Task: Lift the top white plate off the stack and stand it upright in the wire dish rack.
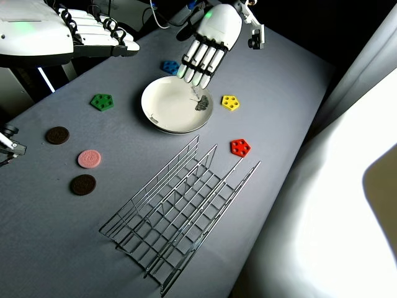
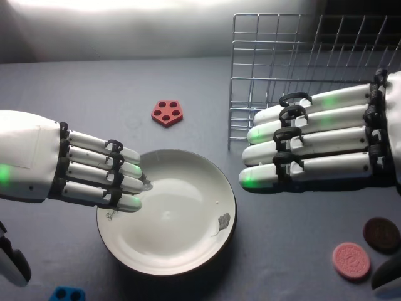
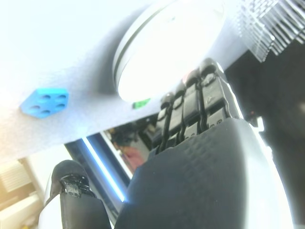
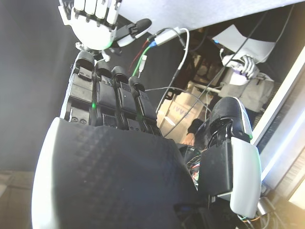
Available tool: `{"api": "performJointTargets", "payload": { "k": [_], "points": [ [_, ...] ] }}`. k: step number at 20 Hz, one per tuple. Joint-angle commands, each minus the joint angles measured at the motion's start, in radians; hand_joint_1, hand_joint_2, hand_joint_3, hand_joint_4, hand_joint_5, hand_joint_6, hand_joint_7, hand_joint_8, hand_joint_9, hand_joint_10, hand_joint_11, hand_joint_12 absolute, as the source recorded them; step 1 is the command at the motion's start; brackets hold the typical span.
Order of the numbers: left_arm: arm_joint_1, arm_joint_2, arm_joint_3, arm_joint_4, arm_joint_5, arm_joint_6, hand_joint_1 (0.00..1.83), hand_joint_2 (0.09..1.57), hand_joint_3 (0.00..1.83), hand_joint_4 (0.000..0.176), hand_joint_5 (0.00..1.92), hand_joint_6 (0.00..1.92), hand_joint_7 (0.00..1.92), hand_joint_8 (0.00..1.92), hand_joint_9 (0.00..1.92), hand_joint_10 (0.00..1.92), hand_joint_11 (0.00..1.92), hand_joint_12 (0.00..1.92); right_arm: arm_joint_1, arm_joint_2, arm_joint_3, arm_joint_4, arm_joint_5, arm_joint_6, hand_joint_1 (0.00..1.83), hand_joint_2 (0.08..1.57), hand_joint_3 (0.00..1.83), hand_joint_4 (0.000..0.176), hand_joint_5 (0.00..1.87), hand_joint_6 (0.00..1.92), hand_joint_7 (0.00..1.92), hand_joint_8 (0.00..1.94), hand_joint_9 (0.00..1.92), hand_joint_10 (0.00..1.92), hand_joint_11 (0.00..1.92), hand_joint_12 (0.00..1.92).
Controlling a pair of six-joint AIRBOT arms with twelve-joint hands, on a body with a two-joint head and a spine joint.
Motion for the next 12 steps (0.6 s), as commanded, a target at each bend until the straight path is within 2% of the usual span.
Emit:
{"api": "performJointTargets", "payload": {
  "k": [1,6,10,12],
  "points": [
    [-0.022,-0.009,-0.008,-0.057,-0.052,0.006,0.14,0.89,0.00,0.000,0.00,0.00,0.00,0.00,0.02,0.00,0.04,0.04,0.013,0.009,0.000,0.070,0.038,0.004,0.30,1.07,0.00,0.000,0.00,0.00,0.00,0.00,0.02,0.01,0.05,0.04],
    [-0.009,-0.018,-0.008,-0.025,-0.032,0.014,0.13,0.89,0.00,0.000,0.00,0.00,0.01,0.00,0.02,0.01,0.04,0.04,0.012,0.008,0.002,0.071,0.051,0.009,0.28,1.07,0.00,0.000,0.00,0.00,0.00,0.00,0.00,0.00,0.04,0.03],
    [-0.003,-0.026,-0.008,-0.008,-0.013,0.024,0.17,0.88,0.00,0.000,0.00,0.00,0.00,0.00,0.01,0.00,0.03,0.04,0.012,0.007,0.004,0.056,0.002,-0.019,0.28,1.07,0.00,0.000,0.00,0.00,0.01,0.00,0.02,0.01,0.07,0.05],
    [-0.002,-0.030,-0.007,-0.008,0.001,0.035,0.17,0.89,0.00,0.000,0.00,0.00,0.00,0.00,0.01,0.00,0.06,0.05,0.007,0.005,0.003,0.009,0.004,0.030,0.31,1.08,0.00,0.000,0.00,0.00,0.00,0.00,0.00,0.00,0.04,0.04]
  ]
}}
